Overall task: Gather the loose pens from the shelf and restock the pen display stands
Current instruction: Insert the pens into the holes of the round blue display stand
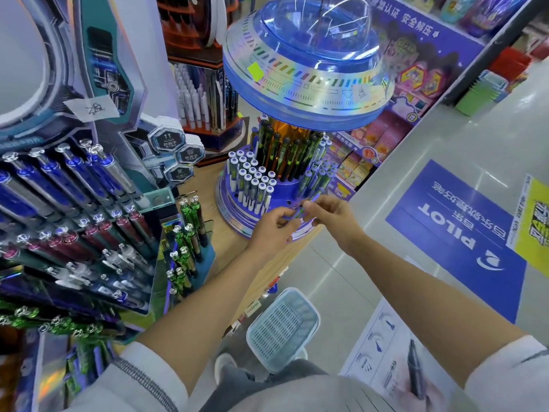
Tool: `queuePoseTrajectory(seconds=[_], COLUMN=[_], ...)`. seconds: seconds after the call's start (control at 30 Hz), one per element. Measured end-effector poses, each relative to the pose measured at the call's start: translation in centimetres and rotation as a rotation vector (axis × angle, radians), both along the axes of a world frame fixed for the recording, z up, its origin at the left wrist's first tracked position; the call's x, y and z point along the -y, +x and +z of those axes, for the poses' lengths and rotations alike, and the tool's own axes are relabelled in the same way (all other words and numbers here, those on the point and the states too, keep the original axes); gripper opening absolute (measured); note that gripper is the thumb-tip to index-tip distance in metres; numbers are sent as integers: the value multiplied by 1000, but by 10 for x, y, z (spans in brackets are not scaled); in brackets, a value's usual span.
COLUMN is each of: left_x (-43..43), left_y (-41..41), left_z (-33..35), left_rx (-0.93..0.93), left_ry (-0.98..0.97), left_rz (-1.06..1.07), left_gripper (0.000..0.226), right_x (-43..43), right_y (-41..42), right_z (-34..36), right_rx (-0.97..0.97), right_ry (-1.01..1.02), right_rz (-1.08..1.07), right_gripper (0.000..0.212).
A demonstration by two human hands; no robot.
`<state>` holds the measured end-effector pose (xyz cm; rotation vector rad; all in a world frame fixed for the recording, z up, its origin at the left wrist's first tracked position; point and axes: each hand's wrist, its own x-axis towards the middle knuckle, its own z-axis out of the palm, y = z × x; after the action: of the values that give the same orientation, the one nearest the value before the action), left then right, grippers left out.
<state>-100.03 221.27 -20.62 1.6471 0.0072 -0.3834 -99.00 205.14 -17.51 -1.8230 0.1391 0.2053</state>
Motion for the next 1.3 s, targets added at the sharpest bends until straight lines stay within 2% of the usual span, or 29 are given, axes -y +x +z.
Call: queuePoseTrajectory(seconds=[0.07, 0.17, 0.33, 0.53, 0.7, 1.13, 1.23, 1.3], left_x=[2, -1, -7, -12, -13, -14, -11, -8], left_y=[2, -2, -7, -6, -6, -5, -9, -17], left_z=[-4, -5, -8, -11, -15, -22, -19, -15], left_rx=[48, 160, 190, 147, 137, 129, 159, 235], left_ry=[49, 223, 460, 442, 393, 364, 397, 488], left_rz=[32, 11, -80, -125, -130, -118, -83, -28], left_gripper=[24, 34, 54, 55, 55, 53, 54, 55], right_x=[9, 23, 22, 18, 17, 4, 5, 5], right_y=[3, 9, 15, 19, 19, 22, 16, 8], right_z=[7, 15, 12, 5, 0, -12, -11, -10], right_rx=[79, 209, 233, 271, 246, 137, 147, 174], right_ry=[22, -48, -243, -428, -488, -419, -405, -356], right_rz=[-154, -350, -377, -388, -346, -390, -390, -403], right_gripper=[13, 16, 19, 22, 22, 13, 22, 26])
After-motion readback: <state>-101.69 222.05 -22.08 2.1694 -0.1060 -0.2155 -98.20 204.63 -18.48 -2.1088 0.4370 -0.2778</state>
